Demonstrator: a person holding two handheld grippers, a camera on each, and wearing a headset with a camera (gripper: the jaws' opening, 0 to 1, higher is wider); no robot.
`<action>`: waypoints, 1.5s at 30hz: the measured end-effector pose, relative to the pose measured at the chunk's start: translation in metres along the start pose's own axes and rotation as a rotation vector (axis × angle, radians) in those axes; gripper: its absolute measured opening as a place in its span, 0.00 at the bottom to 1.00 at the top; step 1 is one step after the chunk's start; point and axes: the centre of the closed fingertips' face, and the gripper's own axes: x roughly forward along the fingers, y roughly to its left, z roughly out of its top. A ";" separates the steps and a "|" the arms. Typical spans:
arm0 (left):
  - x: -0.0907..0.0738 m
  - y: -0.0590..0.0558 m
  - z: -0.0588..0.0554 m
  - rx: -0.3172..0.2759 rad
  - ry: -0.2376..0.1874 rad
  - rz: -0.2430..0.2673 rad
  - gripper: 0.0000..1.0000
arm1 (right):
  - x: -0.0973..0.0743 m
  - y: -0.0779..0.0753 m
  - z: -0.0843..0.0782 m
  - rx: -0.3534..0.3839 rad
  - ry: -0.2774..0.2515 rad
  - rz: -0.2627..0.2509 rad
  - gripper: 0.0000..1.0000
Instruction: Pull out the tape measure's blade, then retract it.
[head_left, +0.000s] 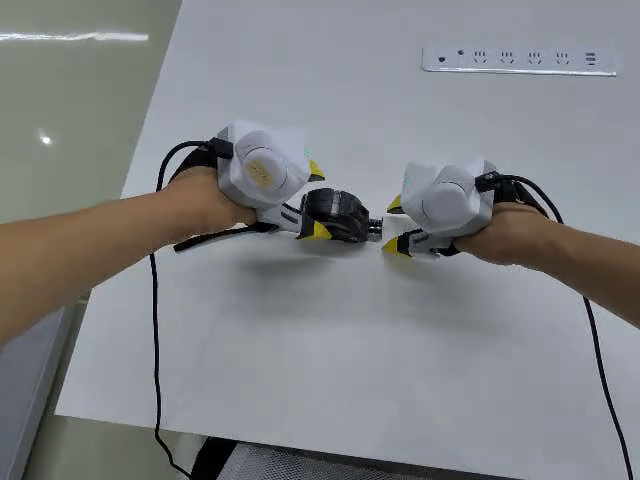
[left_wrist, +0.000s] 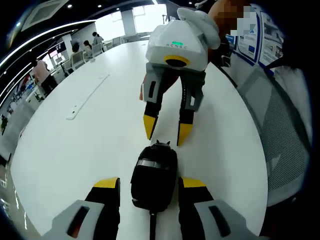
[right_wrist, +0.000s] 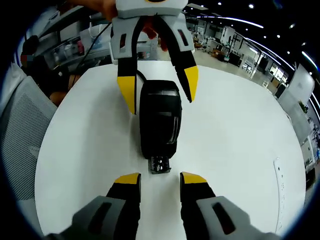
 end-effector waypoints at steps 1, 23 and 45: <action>0.001 -0.001 0.000 0.010 0.004 -0.005 0.43 | 0.001 0.000 0.001 -0.002 -0.001 0.003 0.31; 0.016 -0.005 0.003 0.063 0.030 -0.048 0.35 | 0.008 0.000 0.010 -0.011 -0.012 0.030 0.21; 0.015 -0.007 0.003 0.067 0.031 -0.067 0.33 | 0.013 0.000 0.005 -0.031 -0.035 0.060 0.15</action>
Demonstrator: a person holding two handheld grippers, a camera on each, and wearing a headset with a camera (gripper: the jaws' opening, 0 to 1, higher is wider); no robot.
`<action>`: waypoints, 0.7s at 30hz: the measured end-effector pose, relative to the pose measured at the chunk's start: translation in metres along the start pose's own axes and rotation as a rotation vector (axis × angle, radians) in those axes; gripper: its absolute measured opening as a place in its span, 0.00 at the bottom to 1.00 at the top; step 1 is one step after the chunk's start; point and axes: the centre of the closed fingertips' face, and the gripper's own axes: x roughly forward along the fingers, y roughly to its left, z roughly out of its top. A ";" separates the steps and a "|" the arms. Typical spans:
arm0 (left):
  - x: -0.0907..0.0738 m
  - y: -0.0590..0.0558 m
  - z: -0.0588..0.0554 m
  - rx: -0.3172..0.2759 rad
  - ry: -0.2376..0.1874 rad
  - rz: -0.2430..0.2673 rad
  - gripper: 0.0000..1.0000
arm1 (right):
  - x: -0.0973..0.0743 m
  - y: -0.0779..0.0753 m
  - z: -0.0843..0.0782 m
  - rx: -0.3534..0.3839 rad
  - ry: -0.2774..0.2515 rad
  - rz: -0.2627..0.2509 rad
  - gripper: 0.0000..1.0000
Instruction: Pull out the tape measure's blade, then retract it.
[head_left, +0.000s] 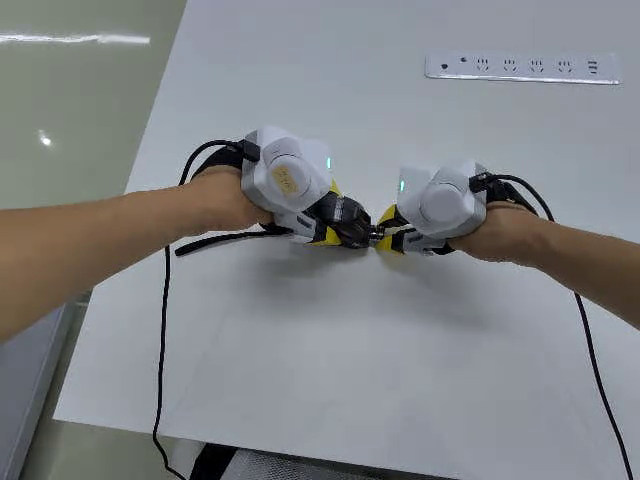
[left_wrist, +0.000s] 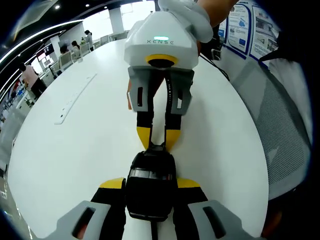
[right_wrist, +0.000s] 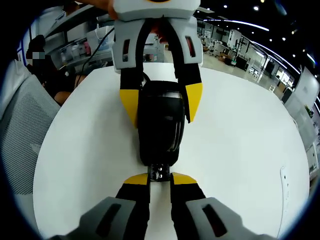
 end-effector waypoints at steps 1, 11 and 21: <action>0.000 0.000 0.000 0.002 0.000 0.002 0.33 | 0.000 0.000 0.000 -0.003 -0.001 0.000 0.15; 0.000 0.000 0.000 0.006 -0.006 0.010 0.32 | 0.000 0.000 0.000 0.001 -0.021 0.001 0.12; 0.001 0.001 -0.001 0.006 0.011 -0.005 0.32 | -0.004 0.001 -0.002 0.014 -0.032 0.013 0.11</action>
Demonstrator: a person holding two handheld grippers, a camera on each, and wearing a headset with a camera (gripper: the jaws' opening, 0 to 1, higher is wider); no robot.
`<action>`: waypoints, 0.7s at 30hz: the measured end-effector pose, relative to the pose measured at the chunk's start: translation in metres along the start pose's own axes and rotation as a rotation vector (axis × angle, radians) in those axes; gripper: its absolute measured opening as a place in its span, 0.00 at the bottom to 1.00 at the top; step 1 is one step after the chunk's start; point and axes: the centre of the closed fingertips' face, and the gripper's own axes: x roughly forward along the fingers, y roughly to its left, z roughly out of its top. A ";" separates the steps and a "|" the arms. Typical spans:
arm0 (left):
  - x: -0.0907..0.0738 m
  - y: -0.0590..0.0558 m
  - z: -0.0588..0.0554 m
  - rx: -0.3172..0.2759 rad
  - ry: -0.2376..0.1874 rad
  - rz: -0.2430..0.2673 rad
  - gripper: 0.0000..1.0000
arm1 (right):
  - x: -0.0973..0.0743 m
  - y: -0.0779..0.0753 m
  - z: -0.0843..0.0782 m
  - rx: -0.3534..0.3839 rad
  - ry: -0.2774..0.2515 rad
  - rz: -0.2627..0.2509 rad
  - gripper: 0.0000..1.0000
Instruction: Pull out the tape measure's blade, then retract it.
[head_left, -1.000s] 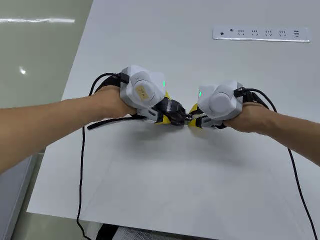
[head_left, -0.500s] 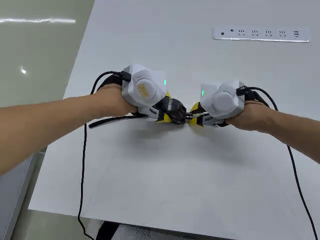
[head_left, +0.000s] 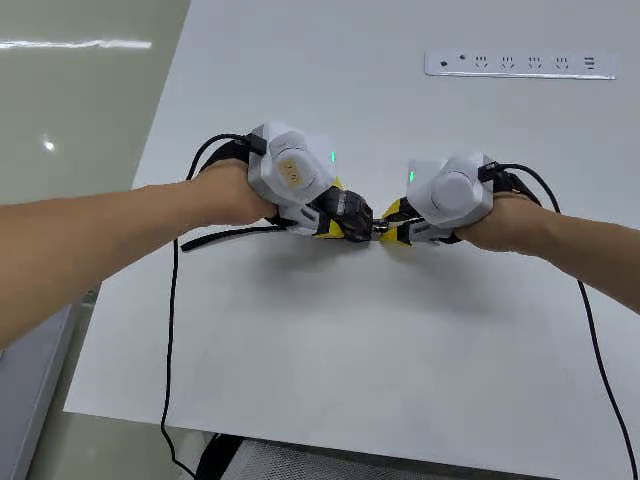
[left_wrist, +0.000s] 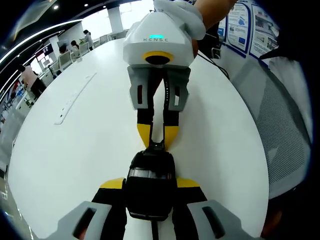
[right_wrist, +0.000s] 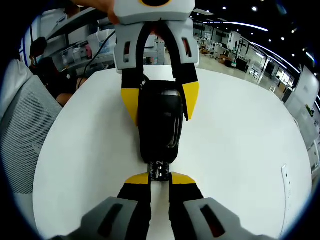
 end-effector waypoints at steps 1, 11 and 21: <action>0.000 0.000 0.000 -0.002 -0.001 -0.002 0.32 | 0.000 0.000 0.000 0.002 -0.001 0.000 0.11; -0.001 -0.001 0.000 0.008 0.007 -0.009 0.32 | -0.007 0.000 -0.011 0.009 0.009 0.006 0.11; 0.000 -0.001 -0.001 0.015 0.011 -0.011 0.32 | -0.025 0.001 -0.025 0.028 0.016 -0.003 0.11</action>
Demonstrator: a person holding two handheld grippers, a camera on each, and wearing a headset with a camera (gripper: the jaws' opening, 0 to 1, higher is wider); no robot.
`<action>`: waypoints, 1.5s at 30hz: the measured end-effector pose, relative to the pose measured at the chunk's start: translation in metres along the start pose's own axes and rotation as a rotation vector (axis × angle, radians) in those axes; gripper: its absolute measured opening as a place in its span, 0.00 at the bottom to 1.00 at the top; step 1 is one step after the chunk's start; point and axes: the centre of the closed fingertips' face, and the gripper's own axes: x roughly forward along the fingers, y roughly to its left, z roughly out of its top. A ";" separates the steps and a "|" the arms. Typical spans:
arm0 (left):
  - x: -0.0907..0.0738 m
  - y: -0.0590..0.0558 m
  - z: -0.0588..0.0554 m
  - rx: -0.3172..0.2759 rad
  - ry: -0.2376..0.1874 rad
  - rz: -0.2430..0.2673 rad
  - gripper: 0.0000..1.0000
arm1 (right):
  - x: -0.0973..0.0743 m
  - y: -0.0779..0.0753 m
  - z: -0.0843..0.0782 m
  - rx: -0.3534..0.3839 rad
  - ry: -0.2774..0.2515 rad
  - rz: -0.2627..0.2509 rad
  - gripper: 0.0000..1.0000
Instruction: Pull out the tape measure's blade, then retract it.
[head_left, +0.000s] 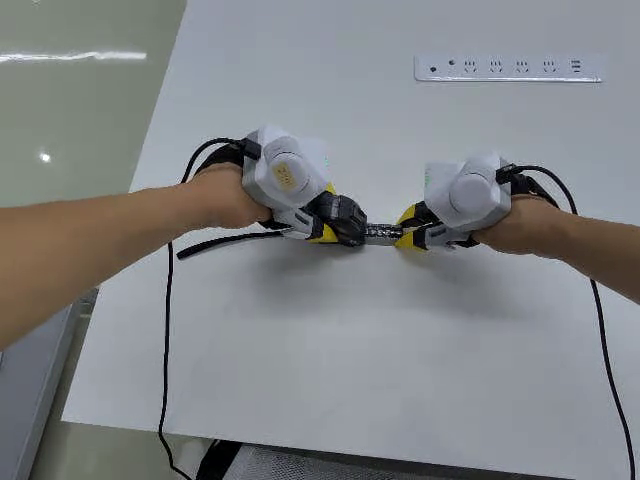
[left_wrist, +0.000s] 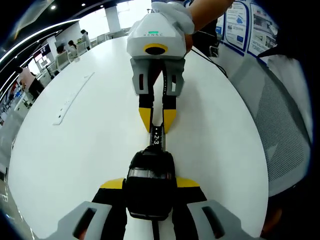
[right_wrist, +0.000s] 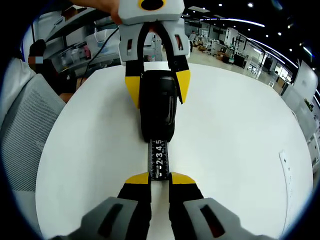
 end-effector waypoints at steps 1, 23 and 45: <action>0.000 0.000 0.000 0.001 0.000 0.000 0.32 | -0.001 0.000 -0.001 0.001 -0.001 -0.001 0.11; 0.000 -0.002 0.000 0.021 0.019 -0.019 0.32 | -0.022 -0.001 -0.035 0.031 0.017 -0.020 0.11; 0.000 -0.003 0.000 0.030 0.023 -0.020 0.31 | -0.042 0.001 -0.056 0.047 0.055 -0.028 0.11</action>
